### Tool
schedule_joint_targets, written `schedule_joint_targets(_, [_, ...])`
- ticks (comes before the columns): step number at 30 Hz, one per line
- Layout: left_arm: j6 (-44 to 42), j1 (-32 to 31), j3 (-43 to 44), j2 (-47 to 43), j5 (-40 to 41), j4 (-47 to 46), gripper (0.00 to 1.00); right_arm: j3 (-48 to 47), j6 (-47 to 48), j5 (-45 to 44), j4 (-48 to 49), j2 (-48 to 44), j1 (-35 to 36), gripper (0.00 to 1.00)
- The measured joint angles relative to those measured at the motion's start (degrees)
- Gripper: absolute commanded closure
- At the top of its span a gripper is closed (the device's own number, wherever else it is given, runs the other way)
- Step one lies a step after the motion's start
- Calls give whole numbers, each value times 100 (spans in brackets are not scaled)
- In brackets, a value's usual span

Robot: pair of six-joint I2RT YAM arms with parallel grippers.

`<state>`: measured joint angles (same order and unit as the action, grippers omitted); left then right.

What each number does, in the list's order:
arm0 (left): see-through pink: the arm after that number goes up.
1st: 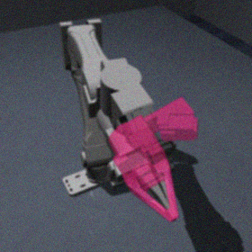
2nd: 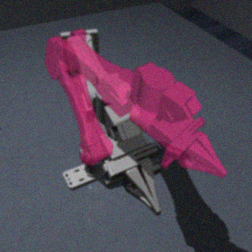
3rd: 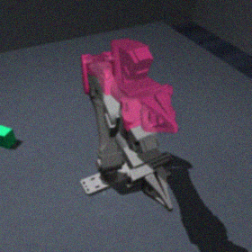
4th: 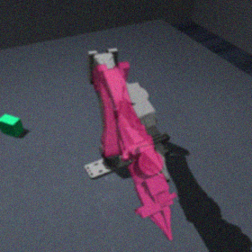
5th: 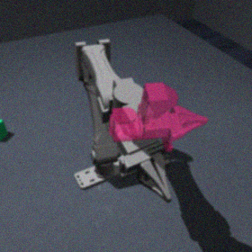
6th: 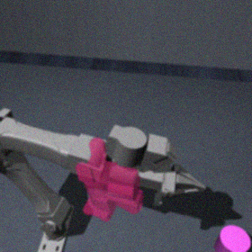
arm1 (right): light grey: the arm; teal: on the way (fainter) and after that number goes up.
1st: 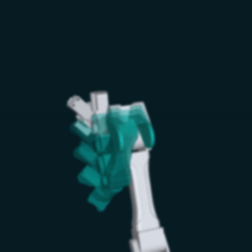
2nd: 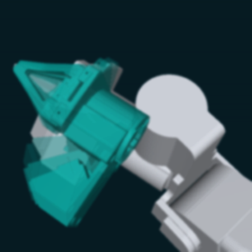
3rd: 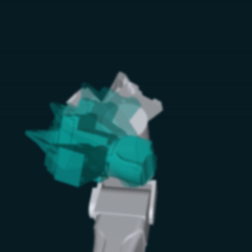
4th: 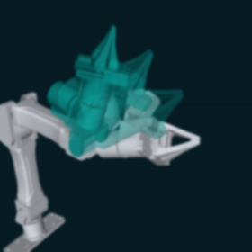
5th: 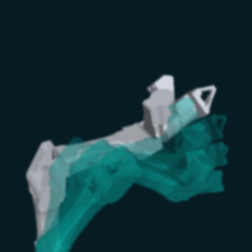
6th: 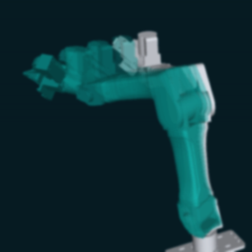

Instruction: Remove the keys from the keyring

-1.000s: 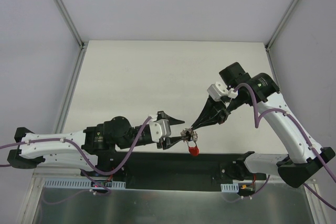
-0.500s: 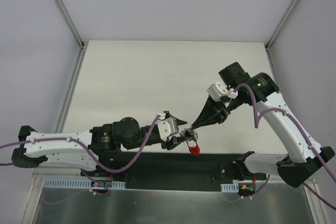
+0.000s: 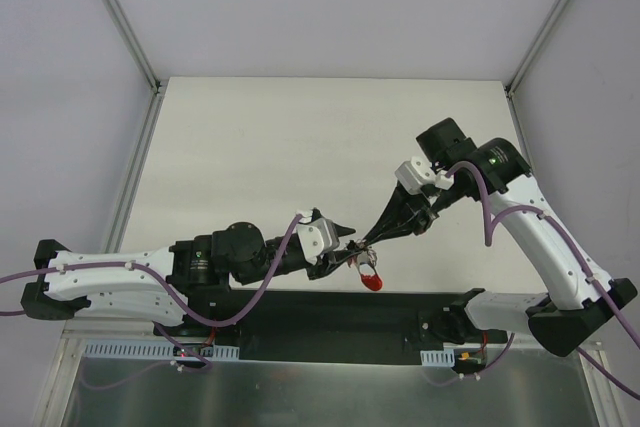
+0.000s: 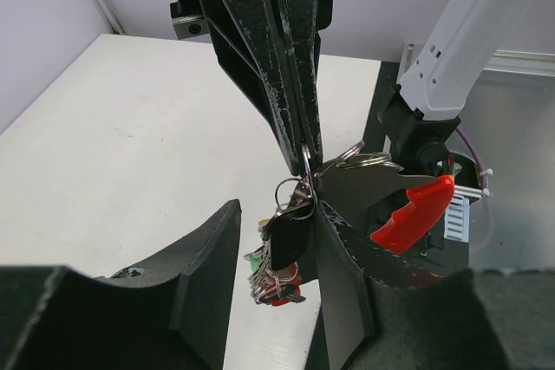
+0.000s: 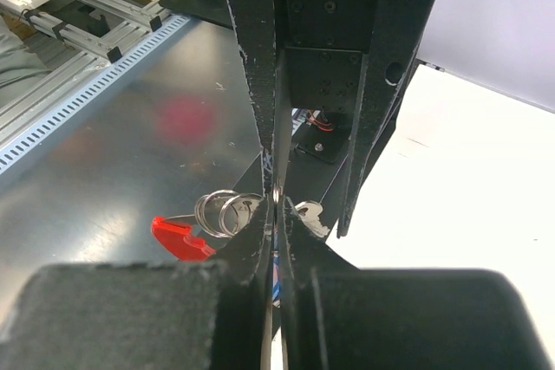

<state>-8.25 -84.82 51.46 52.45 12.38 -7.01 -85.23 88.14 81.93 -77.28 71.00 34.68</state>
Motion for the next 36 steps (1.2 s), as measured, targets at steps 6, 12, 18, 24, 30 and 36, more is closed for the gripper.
schedule_joint_targets(6, [-7,0,0,0,2,2,74,0,129,0,0,90,0,99])
schedule_joint_targets(12, [-33,0,0,-9,13,20,66,0,249,0,-7,140,0,99])
schedule_joint_targets(18, [-44,0,2,-7,13,17,85,0,348,-2,-13,153,0,99])
schedule_joint_targets(24, [-164,-28,4,-50,11,9,100,0,409,2,-11,155,-15,99])
schedule_joint_targets(30, [-293,-33,2,-234,-42,44,100,0,494,72,17,153,-15,99])
schedule_joint_targets(36, [-487,-35,2,-345,-214,57,100,7,540,146,31,142,-7,99])
